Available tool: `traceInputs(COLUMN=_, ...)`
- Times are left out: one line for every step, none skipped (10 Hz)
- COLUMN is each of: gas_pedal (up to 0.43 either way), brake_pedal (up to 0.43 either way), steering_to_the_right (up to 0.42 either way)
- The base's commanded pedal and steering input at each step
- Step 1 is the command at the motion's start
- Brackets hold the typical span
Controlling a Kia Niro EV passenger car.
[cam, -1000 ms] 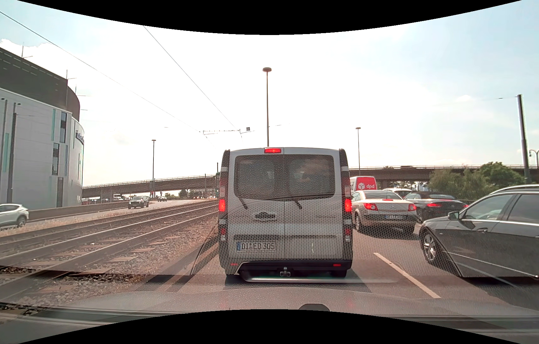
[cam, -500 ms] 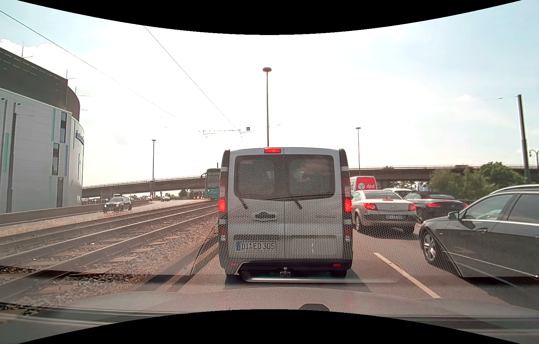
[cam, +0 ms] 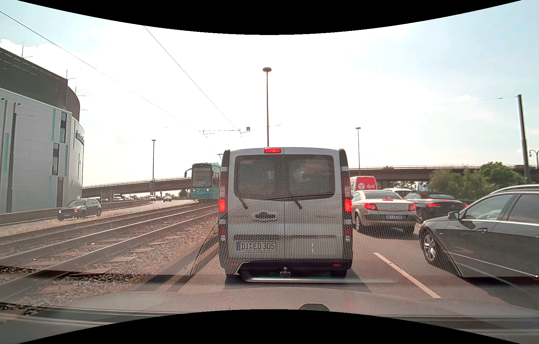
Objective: Follow the waypoints while adhering to traffic rules and regulations
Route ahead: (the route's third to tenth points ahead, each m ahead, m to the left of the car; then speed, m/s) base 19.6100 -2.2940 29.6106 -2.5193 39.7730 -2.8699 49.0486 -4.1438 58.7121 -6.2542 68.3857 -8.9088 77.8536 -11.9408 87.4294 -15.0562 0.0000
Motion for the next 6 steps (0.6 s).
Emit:
traceInputs(gas_pedal=0.000, brake_pedal=0.250, steering_to_the_right=-0.003)
traceInputs(gas_pedal=0.000, brake_pedal=0.250, steering_to_the_right=-0.003)
traceInputs(gas_pedal=0.000, brake_pedal=0.250, steering_to_the_right=-0.003)
traceInputs(gas_pedal=0.000, brake_pedal=0.244, steering_to_the_right=-0.003)
traceInputs(gas_pedal=0.000, brake_pedal=0.250, steering_to_the_right=-0.003)
traceInputs(gas_pedal=0.000, brake_pedal=0.250, steering_to_the_right=-0.003)
